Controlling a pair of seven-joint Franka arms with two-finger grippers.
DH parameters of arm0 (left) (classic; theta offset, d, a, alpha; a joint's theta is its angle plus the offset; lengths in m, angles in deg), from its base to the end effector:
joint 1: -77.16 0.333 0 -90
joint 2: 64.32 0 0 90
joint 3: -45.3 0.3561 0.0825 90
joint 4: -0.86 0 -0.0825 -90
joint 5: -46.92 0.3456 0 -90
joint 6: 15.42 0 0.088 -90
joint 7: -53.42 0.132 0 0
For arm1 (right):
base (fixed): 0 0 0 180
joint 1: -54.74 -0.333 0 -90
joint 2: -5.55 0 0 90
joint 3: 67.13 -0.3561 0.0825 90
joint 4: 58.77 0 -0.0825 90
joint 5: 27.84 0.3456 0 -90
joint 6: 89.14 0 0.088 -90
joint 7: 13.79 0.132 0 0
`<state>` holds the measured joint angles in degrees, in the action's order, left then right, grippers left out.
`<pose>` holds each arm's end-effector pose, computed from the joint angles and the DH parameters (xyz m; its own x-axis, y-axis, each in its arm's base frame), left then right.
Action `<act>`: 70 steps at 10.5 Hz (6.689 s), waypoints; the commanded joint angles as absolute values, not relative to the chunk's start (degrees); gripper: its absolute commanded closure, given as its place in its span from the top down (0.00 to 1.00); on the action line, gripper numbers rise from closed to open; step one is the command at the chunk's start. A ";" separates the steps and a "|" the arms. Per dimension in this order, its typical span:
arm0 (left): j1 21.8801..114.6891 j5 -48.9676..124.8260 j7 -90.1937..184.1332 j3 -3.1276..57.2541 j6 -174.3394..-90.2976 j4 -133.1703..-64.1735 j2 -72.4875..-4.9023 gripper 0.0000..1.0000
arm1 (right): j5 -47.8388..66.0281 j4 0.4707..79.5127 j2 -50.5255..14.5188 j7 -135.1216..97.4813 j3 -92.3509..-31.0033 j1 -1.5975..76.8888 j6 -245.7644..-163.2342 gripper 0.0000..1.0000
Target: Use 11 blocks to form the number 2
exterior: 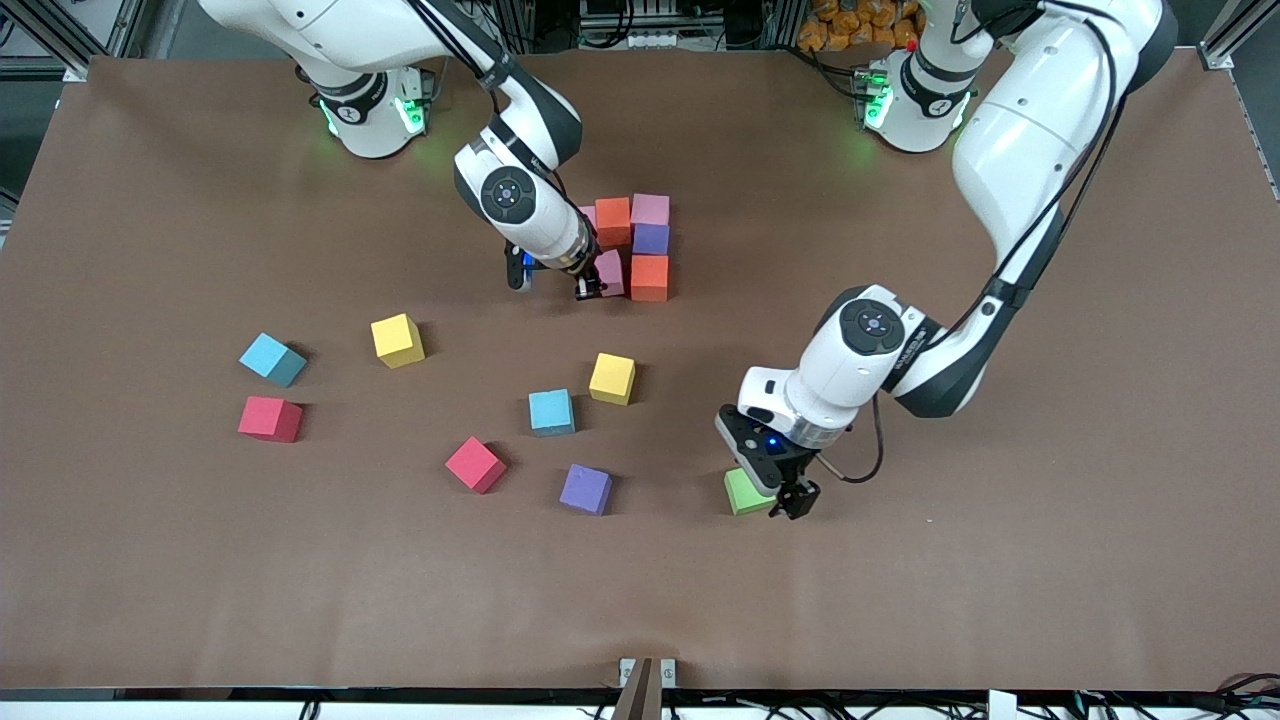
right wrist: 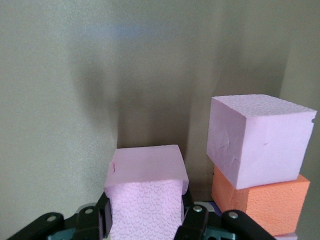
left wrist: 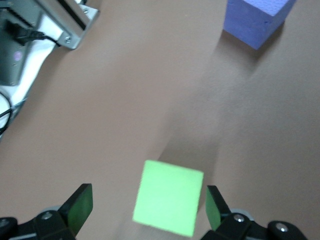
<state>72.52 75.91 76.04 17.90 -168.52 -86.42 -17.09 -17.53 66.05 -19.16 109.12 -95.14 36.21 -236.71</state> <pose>0.6740 -0.3308 0.2829 0.3435 -0.8638 0.3685 -0.8760 -0.4361 -0.2058 0.3888 0.3999 0.2576 0.0238 -0.9733 -0.2284 -0.9817 -0.0659 0.1788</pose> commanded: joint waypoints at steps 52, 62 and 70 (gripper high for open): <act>74.70 67.31 73.20 16.38 -174.06 -85.88 -16.77 1.00 | -26.67 61.12 -17.57 114.09 -95.34 34.96 -227.06 1.00; 74.70 67.31 73.02 16.38 -174.06 -85.88 -16.68 1.00 | -32.22 36.18 -29.40 97.66 -86.90 41.47 -217.81 1.00; 75.66 66.26 72.93 15.42 -174.06 -85.97 -17.12 1.00 | -34.08 30.44 -36.11 94.84 -83.12 39.72 -218.52 1.00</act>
<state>74.99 67.88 73.32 16.24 -174.81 -85.74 -16.12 -33.44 32.66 -34.73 94.83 -83.53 41.16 -218.98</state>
